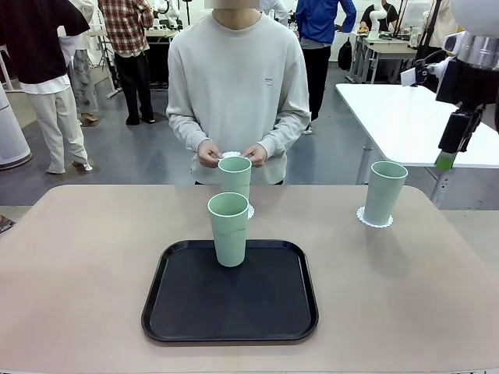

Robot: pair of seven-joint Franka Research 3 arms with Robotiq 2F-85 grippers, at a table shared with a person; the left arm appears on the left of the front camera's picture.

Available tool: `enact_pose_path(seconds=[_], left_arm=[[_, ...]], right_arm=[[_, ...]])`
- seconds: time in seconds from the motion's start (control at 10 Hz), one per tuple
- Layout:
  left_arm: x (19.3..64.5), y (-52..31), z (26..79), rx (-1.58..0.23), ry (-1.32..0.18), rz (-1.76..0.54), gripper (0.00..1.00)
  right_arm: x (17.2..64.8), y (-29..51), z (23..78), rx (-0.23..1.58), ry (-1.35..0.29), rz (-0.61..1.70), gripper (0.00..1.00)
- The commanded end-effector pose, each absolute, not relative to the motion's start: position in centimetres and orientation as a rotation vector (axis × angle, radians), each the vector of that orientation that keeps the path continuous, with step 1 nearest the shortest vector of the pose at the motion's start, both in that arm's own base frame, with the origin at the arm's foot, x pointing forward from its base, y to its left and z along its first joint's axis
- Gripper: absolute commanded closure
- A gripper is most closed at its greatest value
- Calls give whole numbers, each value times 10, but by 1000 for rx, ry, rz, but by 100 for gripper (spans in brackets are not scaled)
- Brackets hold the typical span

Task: Place coasters on the table and set cups on them.
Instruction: Take one Reusable plastic cup from the Flat Tray and place it on a coaster set by the human.

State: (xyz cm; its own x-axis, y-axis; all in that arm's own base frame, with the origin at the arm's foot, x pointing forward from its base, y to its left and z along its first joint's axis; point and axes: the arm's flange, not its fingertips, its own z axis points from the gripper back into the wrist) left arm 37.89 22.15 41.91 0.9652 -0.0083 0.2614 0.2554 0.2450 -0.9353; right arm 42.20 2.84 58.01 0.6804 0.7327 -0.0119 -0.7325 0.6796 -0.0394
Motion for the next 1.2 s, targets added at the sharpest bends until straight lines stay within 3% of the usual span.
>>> enact_pose_path(seconds=[0.0, 0.1, 1.1], left_arm=[[377, 222, 421, -1314, -222, -184, 0], [377, 222, 421, -1314, -222, -184, 0], [377, 222, 421, -1314, -222, -184, 0]], right_arm=[[427, 27, 561, 33, -33, 843, 0], [422, 28, 580, -42, -5, 822, 0], [422, 28, 580, -42, -5, 822, 0]])
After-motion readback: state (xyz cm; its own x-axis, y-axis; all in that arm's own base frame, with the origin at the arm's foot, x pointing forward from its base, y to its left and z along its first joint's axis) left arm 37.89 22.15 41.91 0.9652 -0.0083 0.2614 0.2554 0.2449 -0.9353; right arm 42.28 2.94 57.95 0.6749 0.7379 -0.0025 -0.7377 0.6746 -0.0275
